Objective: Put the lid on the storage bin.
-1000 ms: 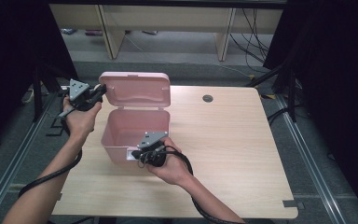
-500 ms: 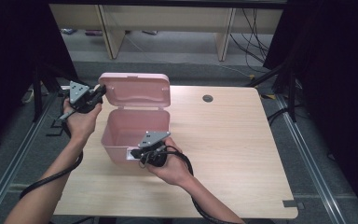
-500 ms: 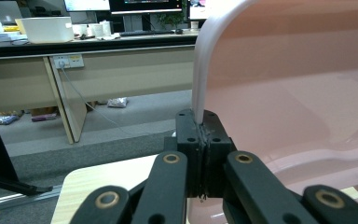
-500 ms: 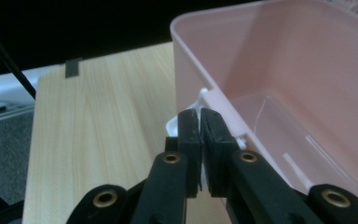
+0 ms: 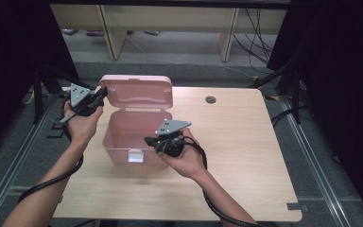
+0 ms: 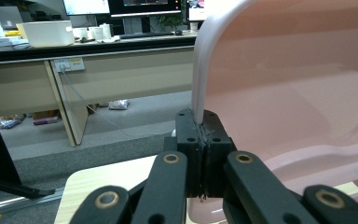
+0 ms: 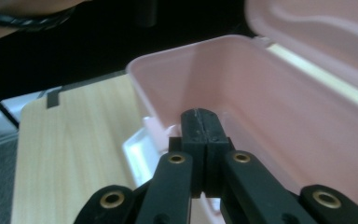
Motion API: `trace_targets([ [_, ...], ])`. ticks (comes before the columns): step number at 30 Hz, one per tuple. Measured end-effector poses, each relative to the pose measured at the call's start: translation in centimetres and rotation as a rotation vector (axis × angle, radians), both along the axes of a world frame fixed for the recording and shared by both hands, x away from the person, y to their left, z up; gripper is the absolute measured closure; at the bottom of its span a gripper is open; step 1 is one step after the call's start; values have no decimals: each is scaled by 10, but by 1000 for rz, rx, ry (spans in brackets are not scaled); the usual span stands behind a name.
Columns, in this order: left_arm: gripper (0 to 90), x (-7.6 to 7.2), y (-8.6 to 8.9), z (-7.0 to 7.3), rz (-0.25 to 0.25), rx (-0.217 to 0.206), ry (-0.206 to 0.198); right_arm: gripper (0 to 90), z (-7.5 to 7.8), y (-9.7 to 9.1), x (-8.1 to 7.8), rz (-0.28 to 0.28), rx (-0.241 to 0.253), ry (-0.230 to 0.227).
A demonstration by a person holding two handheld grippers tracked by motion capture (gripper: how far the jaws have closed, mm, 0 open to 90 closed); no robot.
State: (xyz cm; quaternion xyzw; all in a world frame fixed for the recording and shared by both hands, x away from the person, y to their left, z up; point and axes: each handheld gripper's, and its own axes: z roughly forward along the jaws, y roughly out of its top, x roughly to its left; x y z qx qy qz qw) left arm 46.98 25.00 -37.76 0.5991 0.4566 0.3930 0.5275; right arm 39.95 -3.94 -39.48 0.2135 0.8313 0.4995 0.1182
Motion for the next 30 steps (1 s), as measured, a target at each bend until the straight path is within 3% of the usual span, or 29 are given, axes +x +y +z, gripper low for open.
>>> trace_targets([
  [5, 884, -2, 0, -1, -1, 6, -6, 900, 7, -18, 7, -66, 39, 9],
  [6, 884, -3, 0, -2, -1, 3, -5, 900, 8, -21, 10, -70, 41, -13],
  [10, 883, -5, 1, -4, -7, -1, -19, 900, 12, -31, 15, -117, 57, 10],
  [17, 882, -10, 2, -5, -14, 1, -25, 900, 12, -36, 24, -136, 57, -14],
  [18, 881, -11, 2, -5, -14, 7, -23, 900, 12, -37, 24, -140, 54, 15],
  [23, 880, -13, 2, -6, -18, 11, -23, 900, 11, -39, 28, -132, 57, 3],
  [30, 877, -18, 3, -6, -24, 17, -16, 900, 14, -42, 29, -162, 69, 31],
])
